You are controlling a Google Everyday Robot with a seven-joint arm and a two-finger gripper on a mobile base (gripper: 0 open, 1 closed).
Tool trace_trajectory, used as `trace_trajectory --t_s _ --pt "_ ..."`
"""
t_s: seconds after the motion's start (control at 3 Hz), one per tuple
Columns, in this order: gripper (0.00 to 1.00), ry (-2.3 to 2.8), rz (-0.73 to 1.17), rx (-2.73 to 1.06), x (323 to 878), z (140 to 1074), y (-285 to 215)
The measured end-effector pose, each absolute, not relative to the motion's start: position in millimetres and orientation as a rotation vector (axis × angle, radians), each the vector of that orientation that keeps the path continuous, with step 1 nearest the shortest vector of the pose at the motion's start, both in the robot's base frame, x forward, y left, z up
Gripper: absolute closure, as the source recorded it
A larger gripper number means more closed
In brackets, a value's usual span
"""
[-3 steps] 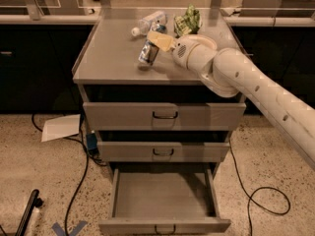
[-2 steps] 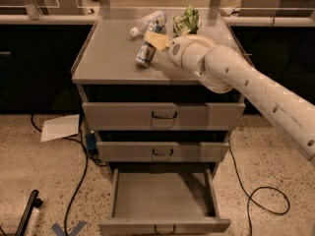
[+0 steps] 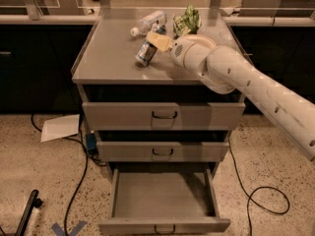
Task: Pick redbull can from bottom drawer and place on counter
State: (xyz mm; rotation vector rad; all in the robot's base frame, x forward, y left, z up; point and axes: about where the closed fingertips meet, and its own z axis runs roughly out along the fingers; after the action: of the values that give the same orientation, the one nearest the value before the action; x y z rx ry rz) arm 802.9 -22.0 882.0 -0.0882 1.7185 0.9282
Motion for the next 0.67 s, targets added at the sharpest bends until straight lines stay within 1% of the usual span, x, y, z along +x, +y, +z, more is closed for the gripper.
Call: trace_trajectory --t_s 0.67 --pt "0.11 1.718 0.928 -0.088 802.9 882.0 -21.9"
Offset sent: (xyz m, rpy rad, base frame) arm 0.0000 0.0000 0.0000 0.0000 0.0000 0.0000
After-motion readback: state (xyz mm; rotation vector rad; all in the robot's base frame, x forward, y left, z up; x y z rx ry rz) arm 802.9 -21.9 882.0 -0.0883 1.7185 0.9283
